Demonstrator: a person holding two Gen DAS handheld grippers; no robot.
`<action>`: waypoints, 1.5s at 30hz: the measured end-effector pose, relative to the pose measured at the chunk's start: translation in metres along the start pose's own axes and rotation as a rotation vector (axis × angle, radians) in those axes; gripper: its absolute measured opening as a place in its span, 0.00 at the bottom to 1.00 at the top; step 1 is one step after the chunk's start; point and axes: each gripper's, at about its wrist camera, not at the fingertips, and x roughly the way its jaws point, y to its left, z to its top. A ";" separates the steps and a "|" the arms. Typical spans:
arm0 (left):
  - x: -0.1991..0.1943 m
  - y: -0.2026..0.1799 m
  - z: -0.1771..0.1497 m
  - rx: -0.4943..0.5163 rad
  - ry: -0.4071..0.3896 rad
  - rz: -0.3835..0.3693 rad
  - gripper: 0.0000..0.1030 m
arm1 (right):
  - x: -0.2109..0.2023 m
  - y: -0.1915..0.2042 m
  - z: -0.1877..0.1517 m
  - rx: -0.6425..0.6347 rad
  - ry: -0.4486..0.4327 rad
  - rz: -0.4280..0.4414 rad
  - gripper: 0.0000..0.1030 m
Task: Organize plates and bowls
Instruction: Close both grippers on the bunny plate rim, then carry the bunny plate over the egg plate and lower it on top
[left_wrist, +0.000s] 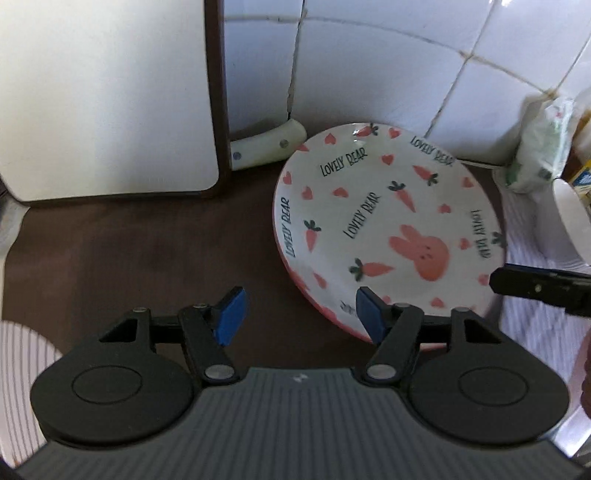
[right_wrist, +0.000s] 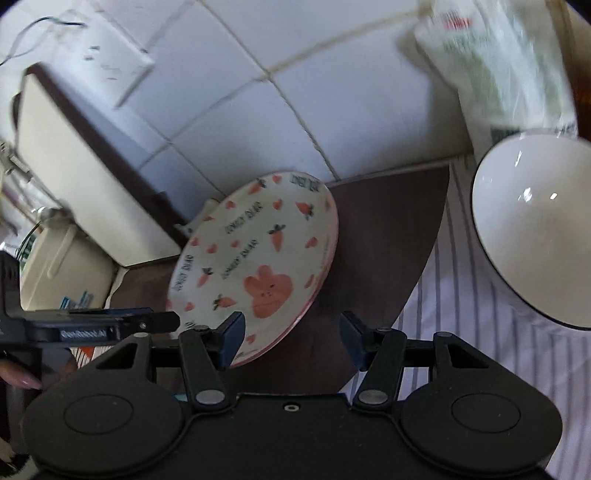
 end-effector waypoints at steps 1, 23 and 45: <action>0.006 0.002 0.002 0.004 0.003 -0.003 0.63 | 0.004 -0.004 0.002 0.016 0.003 0.002 0.60; -0.004 0.009 0.010 -0.064 0.063 -0.173 0.21 | 0.025 -0.004 0.017 0.063 0.044 -0.056 0.15; -0.149 -0.033 -0.046 0.036 0.042 -0.221 0.21 | -0.115 0.033 -0.050 0.059 -0.045 0.025 0.18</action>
